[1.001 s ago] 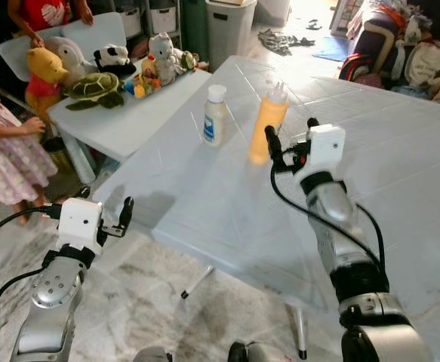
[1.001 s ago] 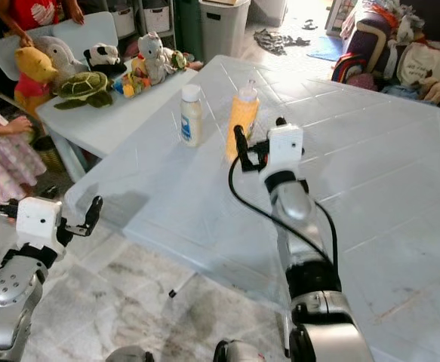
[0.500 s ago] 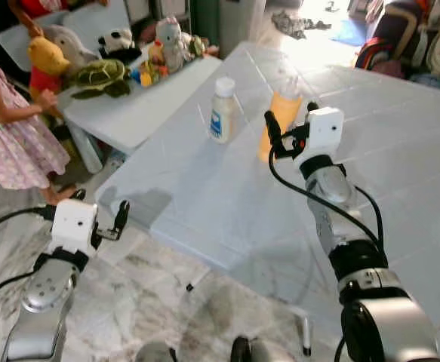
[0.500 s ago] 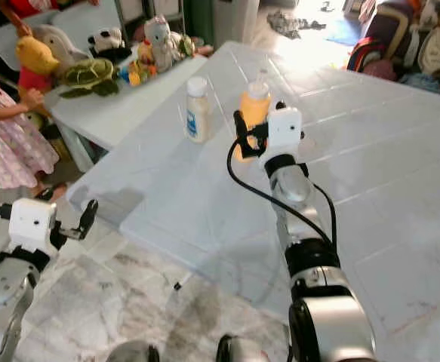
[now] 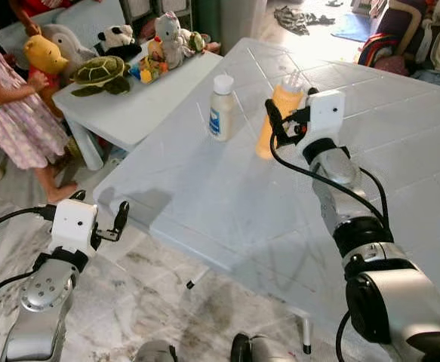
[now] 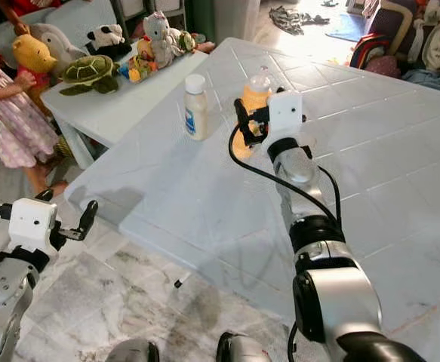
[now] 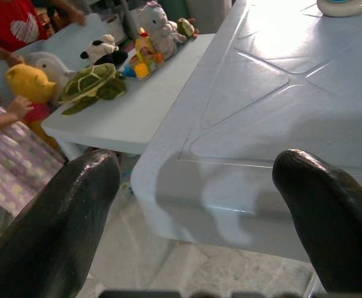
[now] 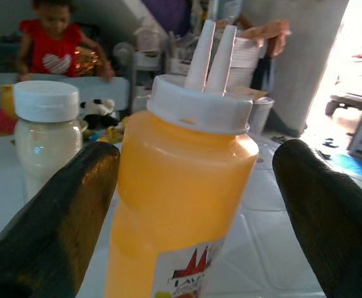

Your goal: Restocking fridge

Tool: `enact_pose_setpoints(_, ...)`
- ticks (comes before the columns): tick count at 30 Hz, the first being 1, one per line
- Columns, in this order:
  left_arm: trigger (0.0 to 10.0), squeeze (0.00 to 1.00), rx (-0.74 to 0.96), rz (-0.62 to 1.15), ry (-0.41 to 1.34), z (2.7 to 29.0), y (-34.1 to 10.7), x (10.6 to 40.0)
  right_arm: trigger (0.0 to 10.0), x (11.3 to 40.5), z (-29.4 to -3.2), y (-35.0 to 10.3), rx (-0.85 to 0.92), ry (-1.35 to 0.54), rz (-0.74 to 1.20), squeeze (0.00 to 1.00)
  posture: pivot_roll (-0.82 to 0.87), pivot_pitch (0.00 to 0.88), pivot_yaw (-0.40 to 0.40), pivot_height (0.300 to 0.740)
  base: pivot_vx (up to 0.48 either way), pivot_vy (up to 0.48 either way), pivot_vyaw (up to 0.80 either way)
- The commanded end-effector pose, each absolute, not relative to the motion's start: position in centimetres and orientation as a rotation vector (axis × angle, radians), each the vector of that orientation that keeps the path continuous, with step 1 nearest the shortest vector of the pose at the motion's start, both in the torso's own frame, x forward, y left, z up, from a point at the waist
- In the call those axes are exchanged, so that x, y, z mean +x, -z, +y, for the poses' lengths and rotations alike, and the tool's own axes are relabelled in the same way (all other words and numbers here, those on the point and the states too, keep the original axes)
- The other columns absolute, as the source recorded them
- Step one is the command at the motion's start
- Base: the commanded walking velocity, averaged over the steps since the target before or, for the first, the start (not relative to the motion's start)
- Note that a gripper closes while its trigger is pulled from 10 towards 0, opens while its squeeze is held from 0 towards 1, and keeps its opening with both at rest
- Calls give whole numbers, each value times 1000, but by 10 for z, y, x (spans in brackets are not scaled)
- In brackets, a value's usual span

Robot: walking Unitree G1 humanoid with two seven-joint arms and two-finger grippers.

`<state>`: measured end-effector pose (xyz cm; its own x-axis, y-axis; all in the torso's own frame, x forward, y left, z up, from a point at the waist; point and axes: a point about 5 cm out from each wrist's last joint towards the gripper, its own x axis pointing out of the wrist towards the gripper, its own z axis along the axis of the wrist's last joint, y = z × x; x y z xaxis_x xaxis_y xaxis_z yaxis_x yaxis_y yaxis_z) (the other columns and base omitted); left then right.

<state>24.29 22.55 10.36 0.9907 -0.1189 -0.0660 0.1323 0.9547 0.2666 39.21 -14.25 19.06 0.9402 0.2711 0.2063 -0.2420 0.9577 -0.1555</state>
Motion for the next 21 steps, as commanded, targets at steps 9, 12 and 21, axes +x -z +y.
enact_pose_setpoints(9,10000,0,279,50,125,223,-104,244,10000,400,-140,-194,-206,-318,-180,0,177,124,-22,740,0,0,0)
enact_pose_setpoints(12,10000,0,277,49,120,223,-104,245,0,400,-142,-193,-216,-317,-175,0,174,117,-27,740,0,0,0)
enact_pose_setpoints(21,10000,0,232,99,31,225,-89,242,0,392,-141,-184,-294,-353,-214,0,133,73,-33,740,0,0,0)
